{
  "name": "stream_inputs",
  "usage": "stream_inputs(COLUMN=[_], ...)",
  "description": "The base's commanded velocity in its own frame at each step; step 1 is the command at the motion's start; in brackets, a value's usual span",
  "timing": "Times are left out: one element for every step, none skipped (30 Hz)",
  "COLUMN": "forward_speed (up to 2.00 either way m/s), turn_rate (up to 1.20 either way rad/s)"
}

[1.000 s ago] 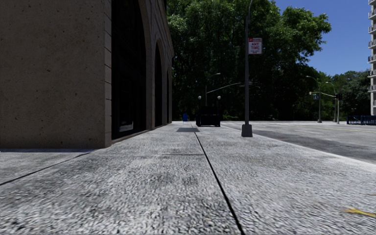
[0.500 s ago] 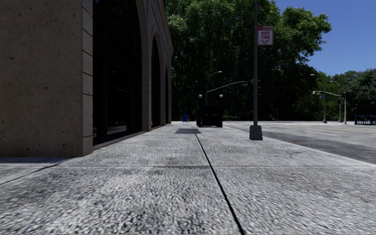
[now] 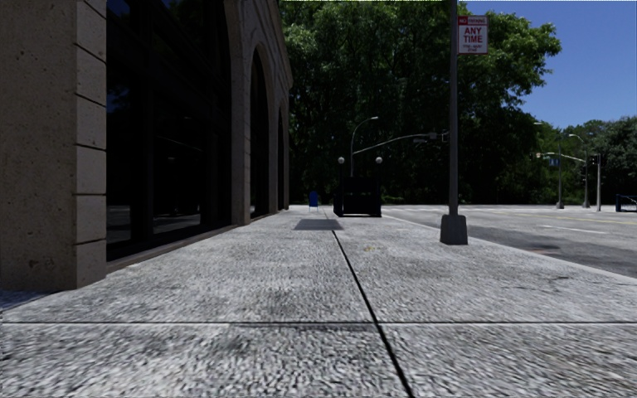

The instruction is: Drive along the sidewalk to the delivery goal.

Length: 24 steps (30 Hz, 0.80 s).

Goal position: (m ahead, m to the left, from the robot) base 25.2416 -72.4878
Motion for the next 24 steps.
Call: stream_inputs(forward_speed=[2.00, 2.00, 2.00, 2.00, 2.00, 2.00, 2.00, 2.00, 2.00, 2.00, 2.00, 2.00, 2.00, 2.00, 2.00, 2.00, 2.00, 2.00, 2.00, 2.00, 2.00, 2.00, 2.00, 2.00], turn_rate=[0.00, 0.00, 0.00, 0.00, 0.00, 0.00, 0.00, 0.00, 0.00, 0.00, 0.00, 0.00, 0.00, 0.00, 0.00, 0.00, 0.00, 0.00, 0.00, 0.00, 0.00, 0.00, 0.00, 0.00])
